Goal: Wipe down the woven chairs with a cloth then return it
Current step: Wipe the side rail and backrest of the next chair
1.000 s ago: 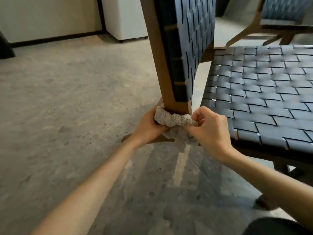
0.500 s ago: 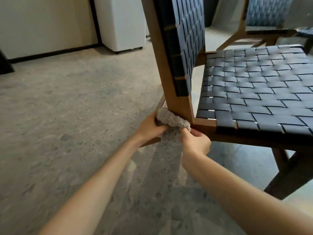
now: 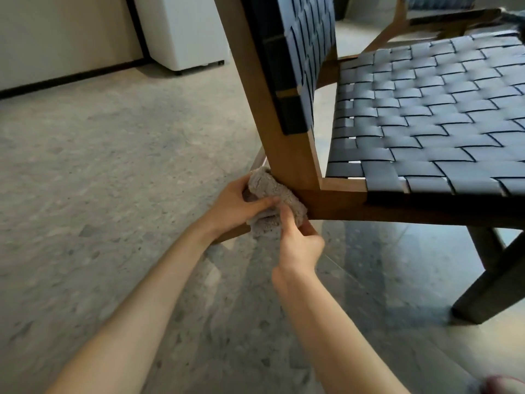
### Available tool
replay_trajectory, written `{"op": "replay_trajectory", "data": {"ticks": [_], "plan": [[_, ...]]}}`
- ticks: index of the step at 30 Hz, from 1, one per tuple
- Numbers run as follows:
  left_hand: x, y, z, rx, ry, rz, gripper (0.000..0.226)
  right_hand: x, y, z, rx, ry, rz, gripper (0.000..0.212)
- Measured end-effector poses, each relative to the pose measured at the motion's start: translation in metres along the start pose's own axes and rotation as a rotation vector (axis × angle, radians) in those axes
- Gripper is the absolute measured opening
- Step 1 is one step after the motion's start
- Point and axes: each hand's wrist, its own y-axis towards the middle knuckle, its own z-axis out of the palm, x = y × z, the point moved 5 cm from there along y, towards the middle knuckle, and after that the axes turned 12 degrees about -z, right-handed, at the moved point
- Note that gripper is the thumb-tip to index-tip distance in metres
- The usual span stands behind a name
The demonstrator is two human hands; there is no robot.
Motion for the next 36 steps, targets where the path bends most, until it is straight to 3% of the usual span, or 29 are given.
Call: {"op": "replay_trajectory", "data": {"ticks": [2, 4, 7, 11, 14, 19, 24, 28, 36], "plan": [[0.009, 0.005, -0.001, 0.013, 0.033, 0.02, 0.029, -0.016, 0.006, 0.008, 0.008, -0.006, 0.049, 0.037], [0.015, 0.006, -0.004, 0.019, 0.054, 0.05, 0.034, -0.027, 0.011, 0.013, 0.042, -0.013, 0.064, 0.009], [0.042, 0.007, -0.012, 0.006, 0.074, 0.049, 0.042, -0.051, 0.019, 0.021, 0.104, -0.036, 0.024, 0.018], [0.076, 0.018, -0.023, -0.002, 0.111, 0.029, 0.048, -0.09, 0.037, 0.034, 0.198, -0.033, 0.023, 0.004], [0.098, 0.024, -0.029, -0.077, 0.171, 0.04, 0.072, -0.12, 0.051, 0.041, 0.175, -0.047, 0.102, 0.035], [0.139, 0.032, -0.04, -0.102, 0.281, -0.045, 0.068, -0.155, 0.056, 0.058, 0.297, -0.045, 0.219, 0.041], [0.17, 0.04, -0.047, -0.089, 0.317, -0.185, 0.063, -0.166, 0.05, 0.075, 0.411, -0.032, 0.391, 0.04], [0.182, 0.043, -0.048, -0.091, 0.245, -0.197, 0.061, -0.163, 0.05, 0.073, 0.387, -0.015, 0.457, 0.044], [0.15, 0.023, -0.033, -0.187, 0.099, -0.028, 0.053, -0.128, 0.037, 0.045, 0.29, 0.029, 0.295, 0.025]]}}
